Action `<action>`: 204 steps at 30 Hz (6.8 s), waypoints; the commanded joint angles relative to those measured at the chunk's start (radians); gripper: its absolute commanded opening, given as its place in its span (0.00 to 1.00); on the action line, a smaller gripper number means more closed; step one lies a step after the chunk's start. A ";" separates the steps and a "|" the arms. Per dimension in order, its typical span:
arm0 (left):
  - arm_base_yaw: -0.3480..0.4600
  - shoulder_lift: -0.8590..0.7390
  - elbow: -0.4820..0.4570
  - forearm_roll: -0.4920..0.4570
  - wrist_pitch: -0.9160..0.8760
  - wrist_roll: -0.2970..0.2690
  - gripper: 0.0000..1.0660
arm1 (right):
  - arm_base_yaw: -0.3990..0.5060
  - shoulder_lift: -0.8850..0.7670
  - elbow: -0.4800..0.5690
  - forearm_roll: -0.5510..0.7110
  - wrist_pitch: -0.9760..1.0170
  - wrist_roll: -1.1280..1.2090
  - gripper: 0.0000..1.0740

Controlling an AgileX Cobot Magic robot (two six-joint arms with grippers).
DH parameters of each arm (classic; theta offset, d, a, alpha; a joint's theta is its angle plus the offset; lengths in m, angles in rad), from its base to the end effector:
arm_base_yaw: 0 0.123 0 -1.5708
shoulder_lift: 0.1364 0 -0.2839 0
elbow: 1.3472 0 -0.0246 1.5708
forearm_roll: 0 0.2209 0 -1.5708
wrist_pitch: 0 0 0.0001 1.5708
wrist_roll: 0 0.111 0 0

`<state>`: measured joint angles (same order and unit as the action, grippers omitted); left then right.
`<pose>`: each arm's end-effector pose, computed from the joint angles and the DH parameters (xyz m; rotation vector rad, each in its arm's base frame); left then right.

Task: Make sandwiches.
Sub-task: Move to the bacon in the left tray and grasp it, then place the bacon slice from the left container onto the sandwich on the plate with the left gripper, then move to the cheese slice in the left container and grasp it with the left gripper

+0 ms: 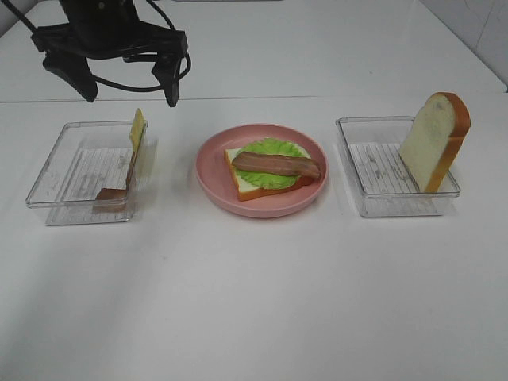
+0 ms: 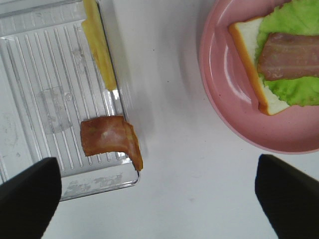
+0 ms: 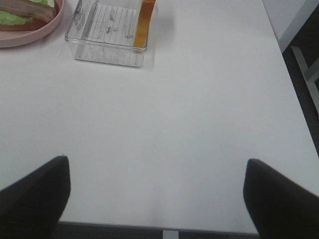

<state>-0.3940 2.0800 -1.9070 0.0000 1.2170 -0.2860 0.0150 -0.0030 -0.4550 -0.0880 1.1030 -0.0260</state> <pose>0.3900 -0.1621 0.2483 0.1558 2.8819 -0.1298 -0.0112 -0.0089 0.2378 -0.0395 2.1269 -0.1135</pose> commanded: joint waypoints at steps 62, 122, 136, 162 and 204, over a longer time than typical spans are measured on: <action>-0.001 0.227 0.008 0.023 0.045 -0.142 0.48 | -0.005 -0.029 0.003 0.001 -0.006 -0.001 0.85; -0.009 0.020 -0.215 -0.307 -0.059 -0.018 0.00 | -0.005 -0.029 0.003 0.001 -0.006 -0.001 0.85; -0.009 0.152 -0.213 -0.680 -0.203 0.153 0.00 | -0.005 -0.029 0.003 0.001 -0.006 -0.001 0.85; -0.022 0.367 -0.214 -0.871 -0.309 0.319 0.00 | -0.005 -0.028 0.003 0.001 -0.006 -0.001 0.85; 0.011 0.337 -0.344 -0.430 -0.099 0.215 0.92 | -0.005 -0.028 0.003 0.001 -0.006 -0.001 0.85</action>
<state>-0.3820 2.4330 -2.2420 -0.4420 1.0950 -0.0560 0.0150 -0.0030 -0.4550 -0.0880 1.1030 -0.0260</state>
